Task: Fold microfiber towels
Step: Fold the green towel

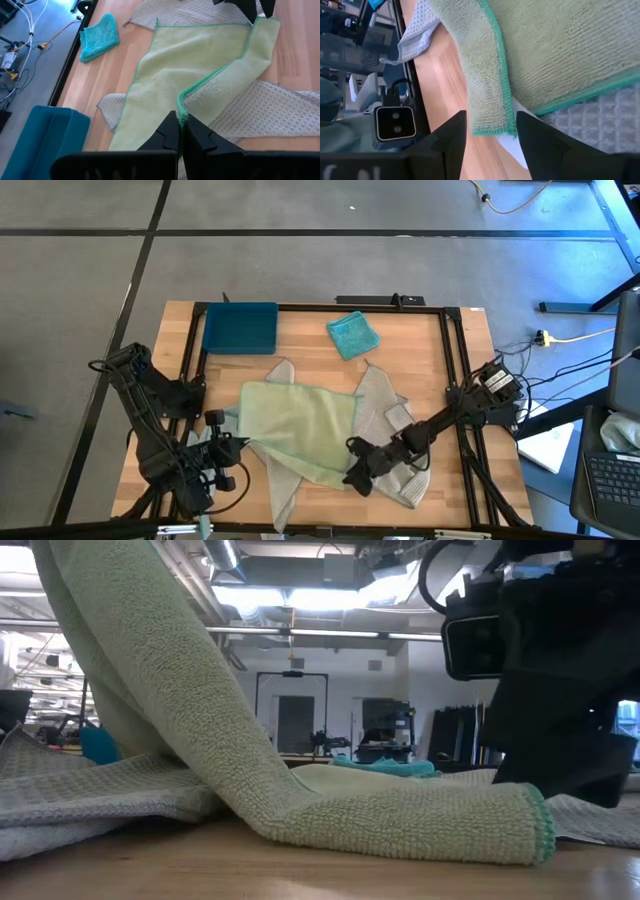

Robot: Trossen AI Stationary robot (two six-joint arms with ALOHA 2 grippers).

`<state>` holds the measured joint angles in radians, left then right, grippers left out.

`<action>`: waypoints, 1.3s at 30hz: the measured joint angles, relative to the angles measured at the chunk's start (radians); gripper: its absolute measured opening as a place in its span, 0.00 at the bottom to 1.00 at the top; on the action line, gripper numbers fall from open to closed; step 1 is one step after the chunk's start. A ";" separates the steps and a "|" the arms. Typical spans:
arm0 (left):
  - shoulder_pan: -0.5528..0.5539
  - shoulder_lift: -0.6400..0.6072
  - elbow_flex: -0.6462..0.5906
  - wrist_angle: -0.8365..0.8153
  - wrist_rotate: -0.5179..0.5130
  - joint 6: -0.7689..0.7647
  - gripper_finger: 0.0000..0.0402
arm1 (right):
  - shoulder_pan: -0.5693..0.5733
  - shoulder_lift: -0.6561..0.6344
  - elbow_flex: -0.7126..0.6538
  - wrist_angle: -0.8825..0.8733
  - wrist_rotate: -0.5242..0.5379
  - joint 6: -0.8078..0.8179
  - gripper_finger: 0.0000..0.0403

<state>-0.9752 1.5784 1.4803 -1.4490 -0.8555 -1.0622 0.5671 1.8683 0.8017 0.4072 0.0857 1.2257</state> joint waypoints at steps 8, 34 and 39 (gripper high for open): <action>0.000 0.000 0.000 0.000 0.000 0.000 0.00 | 0.000 0.000 0.000 0.010 0.000 -0.035 0.43; 0.001 0.000 0.000 -0.001 0.053 -0.027 0.00 | 0.000 0.001 0.002 0.047 -0.007 -0.252 0.10; -0.012 0.000 0.000 -0.001 0.187 -0.088 0.00 | 0.000 -0.021 0.002 0.059 -0.008 -0.326 0.03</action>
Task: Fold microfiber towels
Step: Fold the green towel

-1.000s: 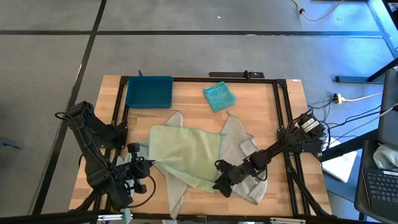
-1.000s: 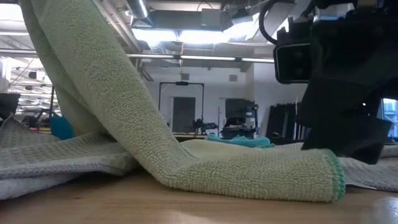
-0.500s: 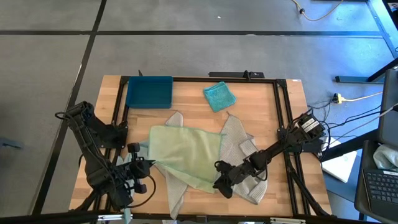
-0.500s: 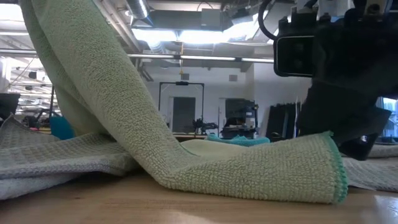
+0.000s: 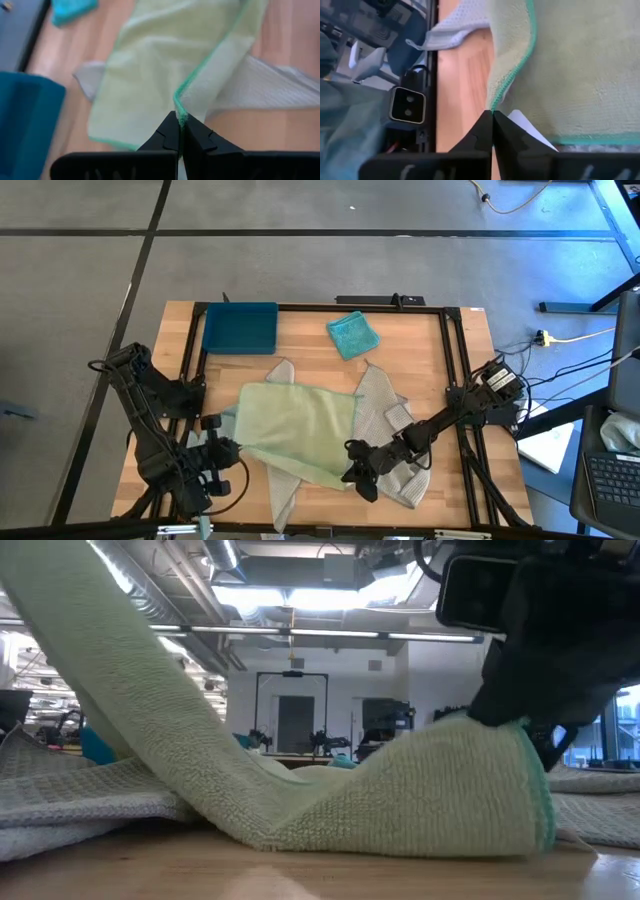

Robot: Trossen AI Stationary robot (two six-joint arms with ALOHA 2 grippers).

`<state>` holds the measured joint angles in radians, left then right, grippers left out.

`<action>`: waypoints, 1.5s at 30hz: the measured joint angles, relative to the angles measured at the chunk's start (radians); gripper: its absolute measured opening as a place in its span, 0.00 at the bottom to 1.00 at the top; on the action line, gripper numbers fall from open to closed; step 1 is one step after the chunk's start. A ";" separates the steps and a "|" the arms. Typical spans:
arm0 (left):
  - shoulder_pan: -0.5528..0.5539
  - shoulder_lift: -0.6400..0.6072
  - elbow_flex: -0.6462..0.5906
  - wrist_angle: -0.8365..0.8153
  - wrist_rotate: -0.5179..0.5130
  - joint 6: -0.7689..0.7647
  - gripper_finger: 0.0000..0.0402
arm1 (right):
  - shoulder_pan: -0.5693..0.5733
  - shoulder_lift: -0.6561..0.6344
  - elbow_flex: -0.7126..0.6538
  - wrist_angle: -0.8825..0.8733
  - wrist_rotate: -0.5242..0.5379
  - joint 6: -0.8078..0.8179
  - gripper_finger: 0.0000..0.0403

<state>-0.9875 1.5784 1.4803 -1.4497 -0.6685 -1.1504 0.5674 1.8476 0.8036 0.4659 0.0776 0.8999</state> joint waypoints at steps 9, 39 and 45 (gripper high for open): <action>-0.023 0.000 0.000 -0.001 0.083 -0.066 0.00 | 0.000 -0.001 0.000 0.004 -0.019 -0.046 0.01; -0.019 -0.002 -0.318 -0.093 0.084 -0.107 0.00 | -0.024 -0.205 0.406 -1.167 0.704 -0.349 0.01; 0.032 -0.002 -0.446 -0.113 0.030 -0.130 0.00 | -0.102 -0.204 0.338 -1.167 0.693 -0.308 0.00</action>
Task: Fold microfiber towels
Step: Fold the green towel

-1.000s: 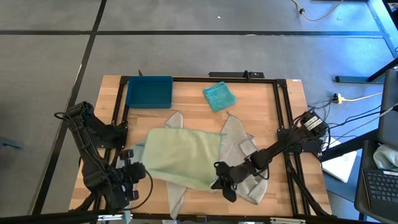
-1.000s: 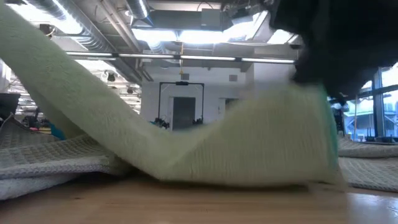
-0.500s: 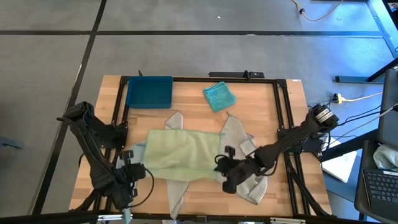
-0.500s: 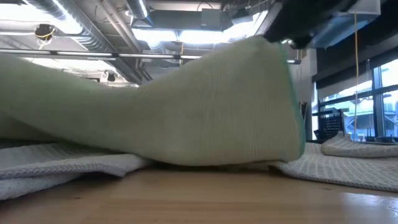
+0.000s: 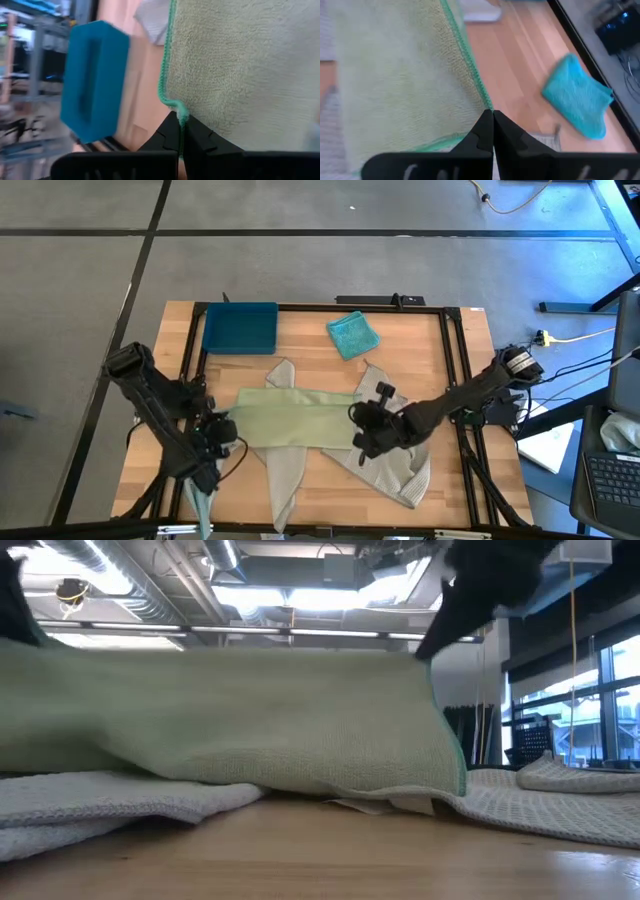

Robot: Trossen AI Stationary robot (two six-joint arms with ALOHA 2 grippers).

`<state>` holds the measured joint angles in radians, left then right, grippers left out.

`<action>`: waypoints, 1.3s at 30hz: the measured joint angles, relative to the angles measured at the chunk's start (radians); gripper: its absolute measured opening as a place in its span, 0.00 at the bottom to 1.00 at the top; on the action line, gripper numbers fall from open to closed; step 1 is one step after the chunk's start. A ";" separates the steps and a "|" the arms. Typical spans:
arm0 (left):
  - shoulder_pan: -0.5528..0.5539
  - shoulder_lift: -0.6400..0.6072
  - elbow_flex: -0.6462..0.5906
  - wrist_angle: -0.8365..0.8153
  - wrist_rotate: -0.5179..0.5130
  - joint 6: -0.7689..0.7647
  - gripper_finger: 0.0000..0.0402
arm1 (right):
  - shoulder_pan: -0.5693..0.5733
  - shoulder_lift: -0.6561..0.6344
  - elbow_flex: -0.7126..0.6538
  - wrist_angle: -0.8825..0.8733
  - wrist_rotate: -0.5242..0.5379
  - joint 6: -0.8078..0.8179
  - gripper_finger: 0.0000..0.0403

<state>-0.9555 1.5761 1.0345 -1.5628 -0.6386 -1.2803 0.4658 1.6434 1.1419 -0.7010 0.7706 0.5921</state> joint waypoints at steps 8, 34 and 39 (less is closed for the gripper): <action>0.092 0.000 -0.146 0.037 -0.063 0.004 0.00 | -0.080 0.001 -0.085 0.066 0.019 -0.041 0.00; 0.290 0.000 -0.200 0.203 -0.122 0.237 0.00 | -0.175 0.011 -0.103 0.103 -0.059 -0.059 0.26; 0.290 0.000 -0.200 0.153 -0.111 0.236 0.00 | -0.175 0.011 -0.103 0.108 -0.059 -0.043 0.40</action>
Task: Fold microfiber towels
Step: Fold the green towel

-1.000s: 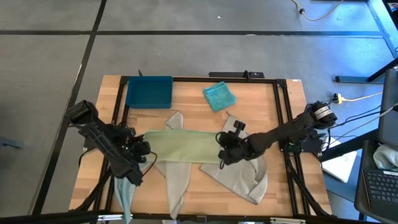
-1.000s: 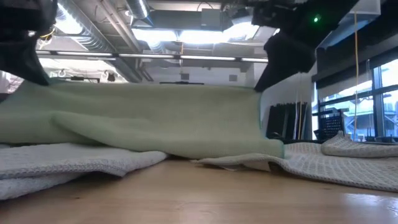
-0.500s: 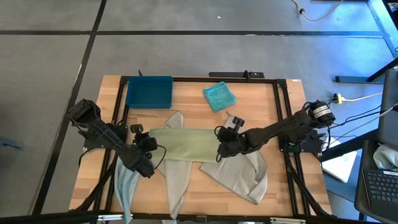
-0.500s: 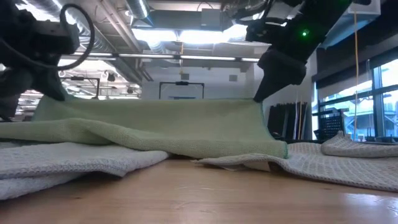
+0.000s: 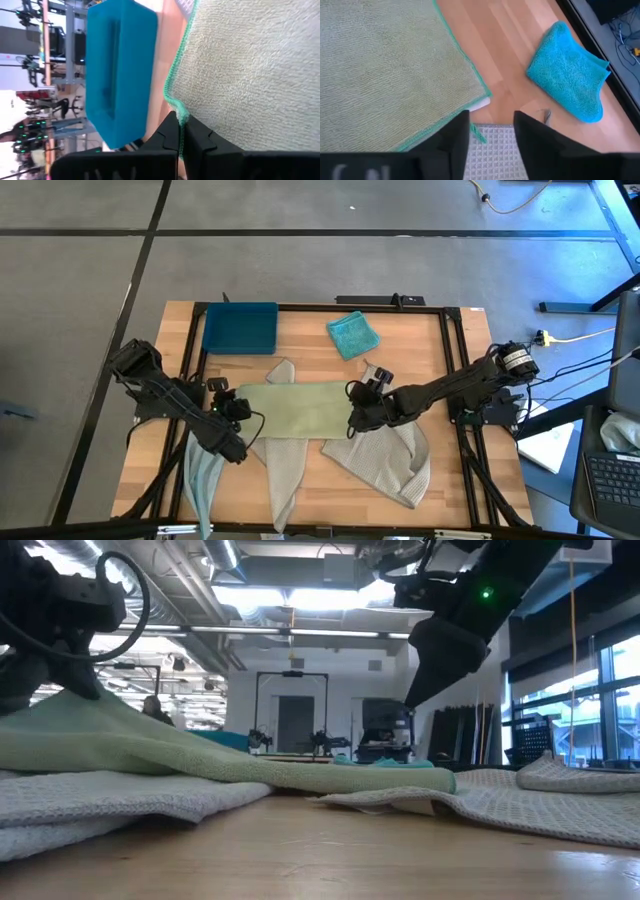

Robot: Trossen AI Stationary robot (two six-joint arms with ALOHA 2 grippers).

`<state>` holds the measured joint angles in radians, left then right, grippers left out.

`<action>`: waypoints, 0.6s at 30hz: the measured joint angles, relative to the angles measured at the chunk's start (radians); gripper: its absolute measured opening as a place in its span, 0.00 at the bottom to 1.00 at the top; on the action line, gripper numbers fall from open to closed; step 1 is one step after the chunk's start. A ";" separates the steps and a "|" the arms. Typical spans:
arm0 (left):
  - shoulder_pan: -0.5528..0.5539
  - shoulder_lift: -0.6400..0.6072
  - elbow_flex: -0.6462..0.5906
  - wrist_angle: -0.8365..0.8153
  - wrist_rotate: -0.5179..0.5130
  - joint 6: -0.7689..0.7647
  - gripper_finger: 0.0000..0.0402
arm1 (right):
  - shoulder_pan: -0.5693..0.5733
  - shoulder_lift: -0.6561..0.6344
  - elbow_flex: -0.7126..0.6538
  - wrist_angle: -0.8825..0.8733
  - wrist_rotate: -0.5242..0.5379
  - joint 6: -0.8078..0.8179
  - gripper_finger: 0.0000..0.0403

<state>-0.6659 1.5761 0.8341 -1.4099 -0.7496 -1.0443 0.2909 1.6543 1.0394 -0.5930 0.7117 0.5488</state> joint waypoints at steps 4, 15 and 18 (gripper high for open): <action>0.008 -0.006 0.000 -0.005 -0.054 0.001 0.00 | 0.015 0.000 0.000 0.051 0.001 -0.005 0.48; 0.089 -0.006 0.001 0.114 -0.041 0.068 0.00 | 0.032 0.056 0.001 0.135 -0.072 -0.040 0.48; 0.090 -0.006 0.001 0.158 -0.023 0.087 0.03 | 0.018 0.110 0.001 0.133 -0.092 -0.063 0.47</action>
<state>-0.5760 1.5696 0.8349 -1.2523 -0.7724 -0.9576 0.3088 1.7641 1.0401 -0.4604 0.6200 0.4860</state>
